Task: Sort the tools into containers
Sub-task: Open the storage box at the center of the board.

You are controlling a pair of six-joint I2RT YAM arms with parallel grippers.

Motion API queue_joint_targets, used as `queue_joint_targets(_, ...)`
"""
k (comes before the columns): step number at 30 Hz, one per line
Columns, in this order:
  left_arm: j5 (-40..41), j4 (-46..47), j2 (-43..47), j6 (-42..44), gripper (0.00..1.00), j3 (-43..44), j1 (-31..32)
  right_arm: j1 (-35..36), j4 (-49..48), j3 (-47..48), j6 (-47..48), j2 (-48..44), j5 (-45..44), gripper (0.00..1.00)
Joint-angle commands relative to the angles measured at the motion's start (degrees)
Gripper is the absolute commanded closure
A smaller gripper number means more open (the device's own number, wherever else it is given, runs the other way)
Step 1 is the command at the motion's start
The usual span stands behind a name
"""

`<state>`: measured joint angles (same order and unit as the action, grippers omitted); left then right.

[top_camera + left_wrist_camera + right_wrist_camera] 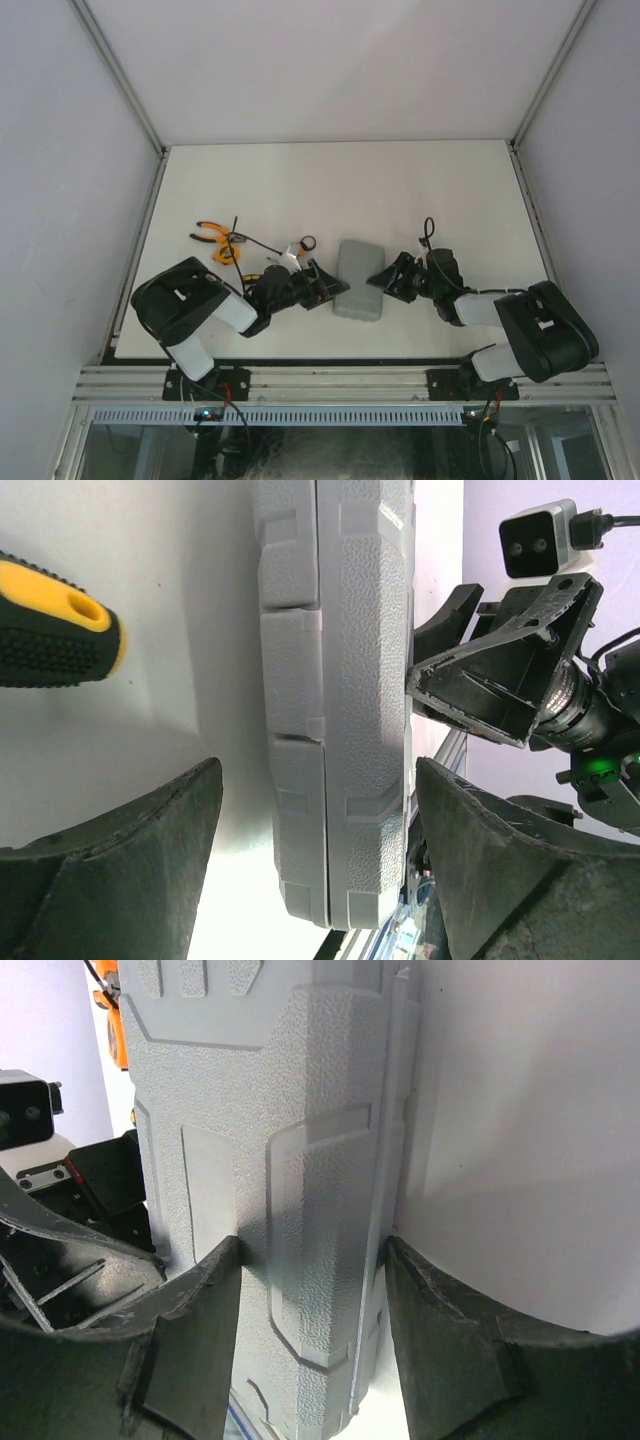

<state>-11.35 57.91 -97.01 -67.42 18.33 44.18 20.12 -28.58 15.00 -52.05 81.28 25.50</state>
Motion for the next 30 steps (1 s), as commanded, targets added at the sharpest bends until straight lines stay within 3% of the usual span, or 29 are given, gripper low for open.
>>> queue_joint_targets(1,-1.21,-0.09,-1.43,-0.11,0.18,2.85,1.49,-1.47,13.46,-4.44,2.66,3.79,-5.83,0.91)
queue_joint_targets(12,-4.56,1.01,-1.78,0.98,0.27,6.62,2.86,-1.93,12.27,-4.53,2.74,4.15,-3.81,0.91)
queue_joint_targets(20,-5.98,0.91,-0.55,1.21,0.45,8.47,2.85,-1.76,12.20,-4.56,2.30,1.88,-3.09,0.90)
queue_joint_targets(27,-4.77,-3.92,1.69,3.00,0.64,8.16,2.84,-1.63,16.11,-4.04,2.20,-7.15,-3.66,0.87)
queue_joint_targets(30,-2.97,-10.55,5.37,6.06,0.69,8.39,2.84,-1.86,22.86,-3.23,2.81,-16.13,-6.85,0.79)
